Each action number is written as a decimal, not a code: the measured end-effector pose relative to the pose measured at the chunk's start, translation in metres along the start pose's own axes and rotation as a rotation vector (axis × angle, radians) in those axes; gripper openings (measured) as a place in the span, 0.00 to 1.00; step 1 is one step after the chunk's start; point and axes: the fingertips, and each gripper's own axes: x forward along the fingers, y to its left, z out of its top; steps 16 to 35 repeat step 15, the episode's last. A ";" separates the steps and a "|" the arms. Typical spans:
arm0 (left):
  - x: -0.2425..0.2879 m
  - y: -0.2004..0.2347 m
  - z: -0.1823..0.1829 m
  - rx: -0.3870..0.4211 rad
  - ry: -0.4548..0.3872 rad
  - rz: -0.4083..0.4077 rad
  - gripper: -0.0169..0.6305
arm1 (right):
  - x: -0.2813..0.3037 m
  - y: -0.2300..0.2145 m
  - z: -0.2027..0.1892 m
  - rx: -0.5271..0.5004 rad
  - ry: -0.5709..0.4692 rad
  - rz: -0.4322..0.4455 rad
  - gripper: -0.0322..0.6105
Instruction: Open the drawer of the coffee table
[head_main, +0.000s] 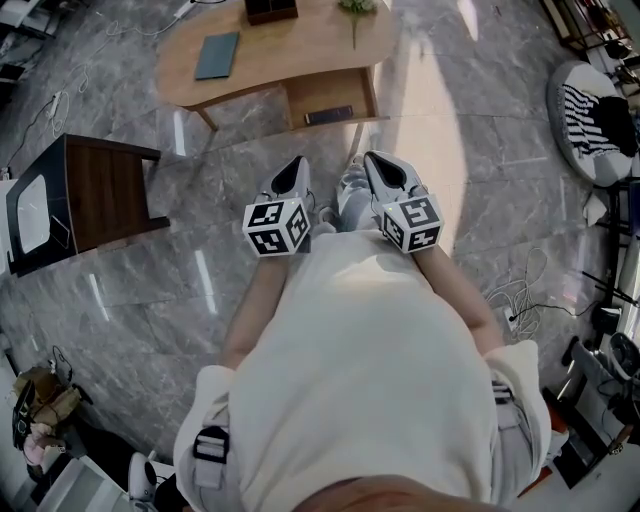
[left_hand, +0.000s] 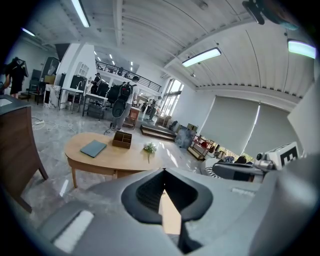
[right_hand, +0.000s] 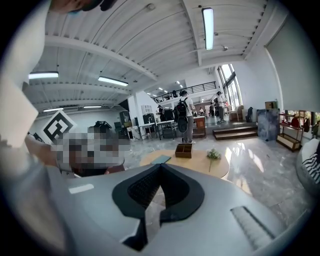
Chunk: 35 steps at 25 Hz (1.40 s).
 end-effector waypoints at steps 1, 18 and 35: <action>0.000 0.001 0.000 -0.001 0.000 0.000 0.03 | 0.001 0.000 -0.001 0.002 0.001 0.001 0.05; 0.006 0.009 0.002 -0.026 -0.003 0.016 0.03 | 0.012 -0.003 -0.002 0.007 0.024 0.021 0.05; 0.006 0.009 0.002 -0.026 -0.003 0.016 0.03 | 0.012 -0.003 -0.002 0.007 0.024 0.021 0.05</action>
